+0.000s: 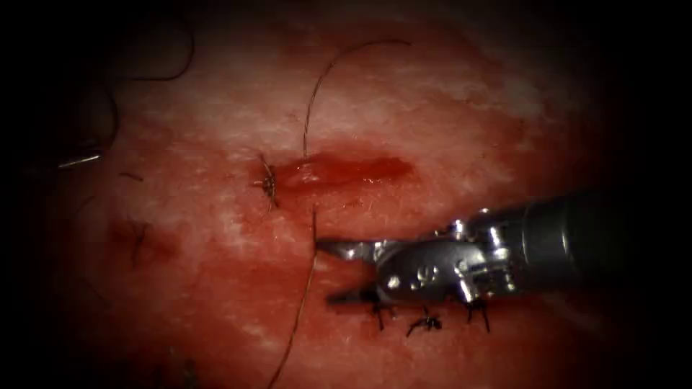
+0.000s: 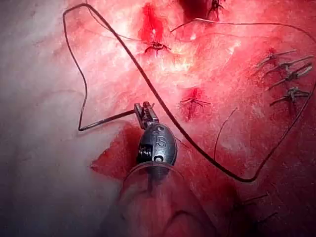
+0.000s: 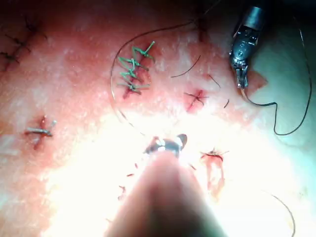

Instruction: Wound Closure

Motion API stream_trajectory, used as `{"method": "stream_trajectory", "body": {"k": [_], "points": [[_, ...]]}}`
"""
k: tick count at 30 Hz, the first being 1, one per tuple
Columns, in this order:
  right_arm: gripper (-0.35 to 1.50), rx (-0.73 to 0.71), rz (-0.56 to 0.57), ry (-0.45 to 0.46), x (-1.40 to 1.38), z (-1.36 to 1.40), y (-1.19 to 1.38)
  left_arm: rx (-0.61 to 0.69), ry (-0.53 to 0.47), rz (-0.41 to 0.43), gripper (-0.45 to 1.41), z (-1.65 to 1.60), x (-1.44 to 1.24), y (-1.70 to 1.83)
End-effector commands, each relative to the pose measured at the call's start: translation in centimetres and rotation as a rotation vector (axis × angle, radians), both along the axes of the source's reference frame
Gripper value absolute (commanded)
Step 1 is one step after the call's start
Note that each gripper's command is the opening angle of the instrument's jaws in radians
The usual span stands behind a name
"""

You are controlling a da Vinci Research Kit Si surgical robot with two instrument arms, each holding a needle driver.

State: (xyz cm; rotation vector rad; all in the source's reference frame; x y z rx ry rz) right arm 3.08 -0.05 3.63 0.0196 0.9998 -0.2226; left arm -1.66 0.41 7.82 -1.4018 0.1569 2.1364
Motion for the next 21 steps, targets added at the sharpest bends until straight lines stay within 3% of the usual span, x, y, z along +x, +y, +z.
{"method": "stream_trajectory", "body": {"k": [1, 8, 12, 14, 15, 16, 21], "points": [[0.99, -0.010, 0.006, -0.002, 0.03, 0.25, -0.04, 0.003, 0.000, 0.001, -0.45, 0.07, -0.05, -0.10], [0.91, -0.042, -0.005, -0.053, 0.17, 0.74, -0.10, 0.008, -0.002, -0.003, -0.45, 0.07, -0.07, -0.10], [0.74, -0.071, -0.022, -0.084, 0.35, 0.91, -0.12, 0.008, -0.001, -0.003, -0.45, 0.07, -0.07, -0.10], [0.39, -0.089, -0.048, -0.101, 0.38, 0.93, -0.13, 0.008, -0.001, -0.003, -0.45, 0.07, -0.07, -0.10], [-0.01, -0.099, -0.058, -0.105, 0.39, 0.93, -0.13, 0.008, -0.001, -0.003, -0.45, 0.07, -0.07, -0.10], [-0.30, -0.102, -0.063, -0.106, 0.38, 0.93, -0.13, 0.008, -0.001, -0.003, -0.45, 0.07, -0.07, -0.10], [-0.35, -0.088, -0.134, -0.104, 0.39, 0.82, -0.14, 0.008, -0.001, -0.003, -0.45, 0.07, -0.07, -0.10]]}}
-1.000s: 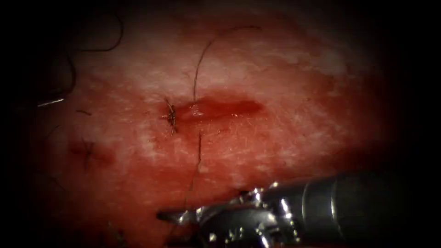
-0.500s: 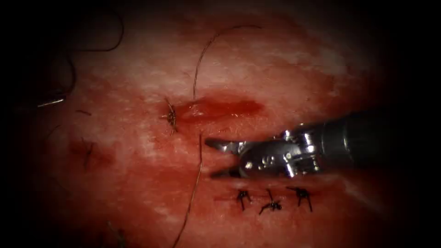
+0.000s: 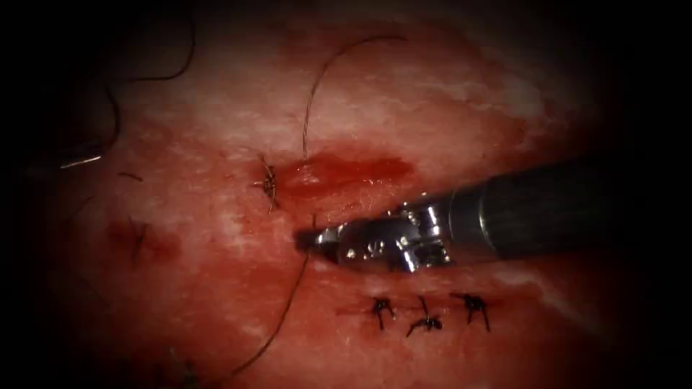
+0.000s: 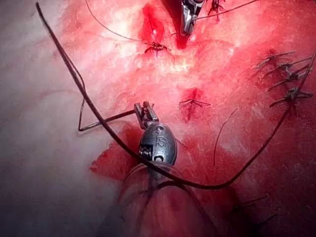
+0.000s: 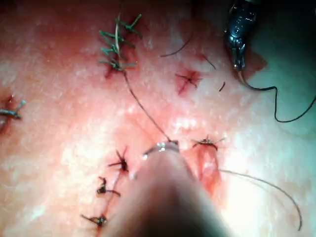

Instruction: Wound Closure

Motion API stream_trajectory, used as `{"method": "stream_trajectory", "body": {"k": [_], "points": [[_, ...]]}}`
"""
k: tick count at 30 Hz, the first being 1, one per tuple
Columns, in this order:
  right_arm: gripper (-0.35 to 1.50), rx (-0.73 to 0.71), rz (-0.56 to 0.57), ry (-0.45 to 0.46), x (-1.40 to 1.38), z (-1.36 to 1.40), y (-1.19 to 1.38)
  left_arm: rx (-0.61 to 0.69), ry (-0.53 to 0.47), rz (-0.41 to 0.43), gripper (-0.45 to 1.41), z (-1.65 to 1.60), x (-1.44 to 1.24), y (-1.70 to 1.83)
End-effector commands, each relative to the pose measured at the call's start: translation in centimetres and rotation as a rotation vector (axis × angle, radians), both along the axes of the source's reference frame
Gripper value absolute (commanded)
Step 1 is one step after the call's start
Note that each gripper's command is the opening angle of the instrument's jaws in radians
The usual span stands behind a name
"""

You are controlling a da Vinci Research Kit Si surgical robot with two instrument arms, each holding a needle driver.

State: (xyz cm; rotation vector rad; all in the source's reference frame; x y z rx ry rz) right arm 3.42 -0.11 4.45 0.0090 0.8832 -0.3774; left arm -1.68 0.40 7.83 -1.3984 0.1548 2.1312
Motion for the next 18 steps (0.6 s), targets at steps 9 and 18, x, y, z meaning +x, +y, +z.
{"method": "stream_trajectory", "body": {"k": [9, 18], "points": [[-0.35, 0.040, -0.068, 0.021, 0.06, -0.18, -0.26, 0.004, -0.002, 0.004, -0.45, 0.06, -0.05, -0.09], [-0.35, 0.049, -0.103, 0.030, 0.04, -0.41, -0.48, 0.003, -0.002, 0.002, -0.45, 0.06, -0.06, -0.09]]}}
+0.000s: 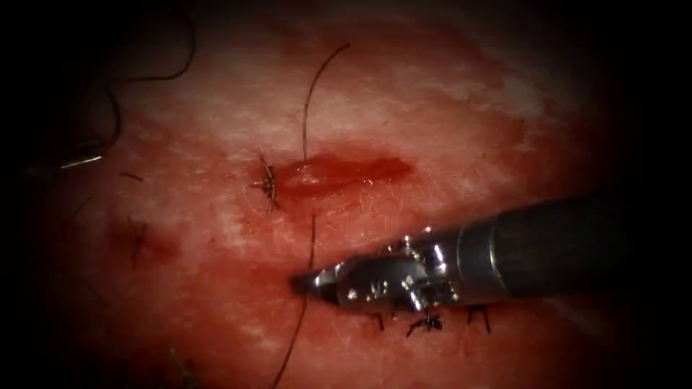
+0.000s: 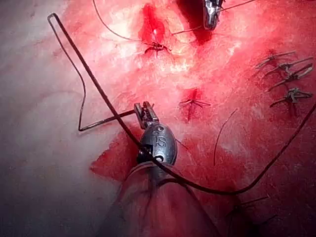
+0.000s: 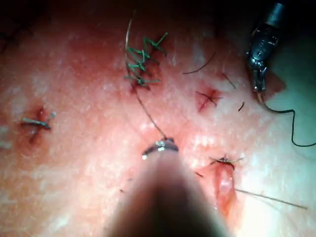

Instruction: Wound Closure

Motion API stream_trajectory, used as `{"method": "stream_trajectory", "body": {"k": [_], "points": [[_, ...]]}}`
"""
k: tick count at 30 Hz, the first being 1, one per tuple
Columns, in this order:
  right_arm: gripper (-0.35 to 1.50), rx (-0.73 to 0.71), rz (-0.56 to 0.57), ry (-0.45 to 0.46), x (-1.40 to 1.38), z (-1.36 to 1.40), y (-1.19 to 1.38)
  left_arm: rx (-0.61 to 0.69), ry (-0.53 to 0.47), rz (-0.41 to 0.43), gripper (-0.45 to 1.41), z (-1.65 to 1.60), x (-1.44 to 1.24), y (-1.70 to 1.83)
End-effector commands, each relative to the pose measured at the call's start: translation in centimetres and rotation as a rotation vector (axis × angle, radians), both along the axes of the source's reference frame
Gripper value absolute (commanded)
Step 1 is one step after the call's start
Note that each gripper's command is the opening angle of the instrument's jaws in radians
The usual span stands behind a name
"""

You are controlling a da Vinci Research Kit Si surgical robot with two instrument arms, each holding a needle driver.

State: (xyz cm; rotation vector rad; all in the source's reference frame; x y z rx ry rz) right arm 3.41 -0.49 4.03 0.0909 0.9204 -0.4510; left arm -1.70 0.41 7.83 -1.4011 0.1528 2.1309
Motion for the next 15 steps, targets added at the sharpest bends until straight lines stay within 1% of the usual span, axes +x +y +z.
{"method": "stream_trajectory", "body": {"k": [1, 4, 8, 9, 10, 12, 13, 14, 15], "points": [[-0.35, 0.004, -0.006, 0.004, 0.05, -0.02, -0.12, 0.003, 0.001, 0.001, -0.45, 0.06, -0.05, -0.09], [-0.35, 0.015, -0.008, 0.007, 0.06, -0.08, -0.14, 0.003, 0.000, 0.001, -0.45, 0.06, -0.05, -0.09], [-0.35, 0.032, 0.014, 0.045, 0.04, -0.11, -0.10, 0.003, 0.000, 0.001, -0.45, 0.06, -0.05, -0.09], [-0.21, 0.037, 0.023, 0.053, 0.03, -0.12, -0.09, 0.003, 0.000, 0.001, -0.45, 0.06, -0.05, -0.09], [0.14, 0.054, 0.039, 0.062, 0.01, -0.13, -0.07, 0.003, 0.000, 0.001, -0.45, 0.06, -0.05, -0.09], [0.51, 0.052, 0.056, 0.068, -0.04, -0.14, -0.04, 0.003, 0.000, 0.001, -0.45, 0.06, -0.05, -0.09], [0.74, 0.050, 0.080, 0.064, -0.08, -0.15, -0.02, 0.003, 0.000, 0.001, -0.45, 0.06, -0.05, -0.09], [0.88, 0.043, 0.093, 0.063, -0.12, -0.16, 0.00, 0.003, 0.000, 0.001, -0.45, 0.07, -0.05, -0.09], [0.96, 0.042, 0.108, 0.064, -0.16, -0.18, 0.02, 0.003, 0.000, 0.001, -0.45, 0.07, -0.05, -0.09]]}}
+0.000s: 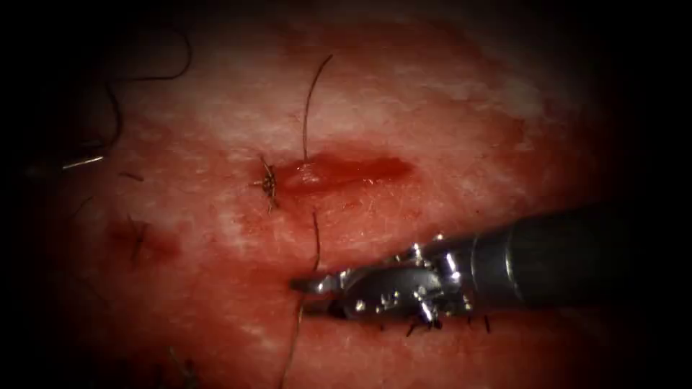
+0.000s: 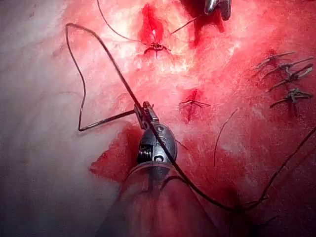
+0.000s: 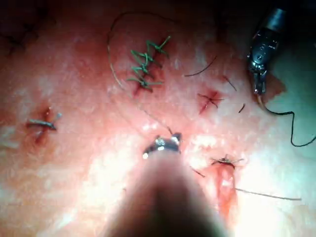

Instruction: Wound Closure

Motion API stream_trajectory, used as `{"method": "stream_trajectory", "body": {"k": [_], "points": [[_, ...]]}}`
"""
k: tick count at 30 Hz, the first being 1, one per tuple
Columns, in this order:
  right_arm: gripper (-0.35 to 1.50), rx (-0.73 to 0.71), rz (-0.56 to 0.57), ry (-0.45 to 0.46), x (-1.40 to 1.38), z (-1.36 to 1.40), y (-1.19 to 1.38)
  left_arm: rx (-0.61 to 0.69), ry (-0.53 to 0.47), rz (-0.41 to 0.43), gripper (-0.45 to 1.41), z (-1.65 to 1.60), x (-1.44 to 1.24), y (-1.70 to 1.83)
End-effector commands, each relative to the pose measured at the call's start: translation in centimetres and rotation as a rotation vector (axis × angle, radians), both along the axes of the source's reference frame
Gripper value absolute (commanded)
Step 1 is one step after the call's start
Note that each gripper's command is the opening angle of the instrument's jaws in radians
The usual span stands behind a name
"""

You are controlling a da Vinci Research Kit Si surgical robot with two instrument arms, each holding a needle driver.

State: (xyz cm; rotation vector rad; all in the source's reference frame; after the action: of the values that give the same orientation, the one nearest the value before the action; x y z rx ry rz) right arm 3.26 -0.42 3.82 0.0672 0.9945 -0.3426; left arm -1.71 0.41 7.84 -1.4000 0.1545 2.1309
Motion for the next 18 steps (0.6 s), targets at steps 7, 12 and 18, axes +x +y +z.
{"method": "stream_trajectory", "body": {"k": [7, 12, 18], "points": [[1.18, 0.014, 0.090, 0.026, -0.35, -0.07, 0.14, 0.017, -0.005, -0.010, -0.45, 0.07, -0.09, -0.07], [1.19, 0.084, 0.217, 0.052, -0.62, -0.03, 0.29, 0.025, -0.005, -0.024, -0.45, 0.10, -0.21, -0.06], [1.19, 0.214, 0.425, 0.082, -0.82, 0.13, 0.52, 0.081, -0.033, -0.062, 0.62, 0.19, -0.27, -0.04]]}}
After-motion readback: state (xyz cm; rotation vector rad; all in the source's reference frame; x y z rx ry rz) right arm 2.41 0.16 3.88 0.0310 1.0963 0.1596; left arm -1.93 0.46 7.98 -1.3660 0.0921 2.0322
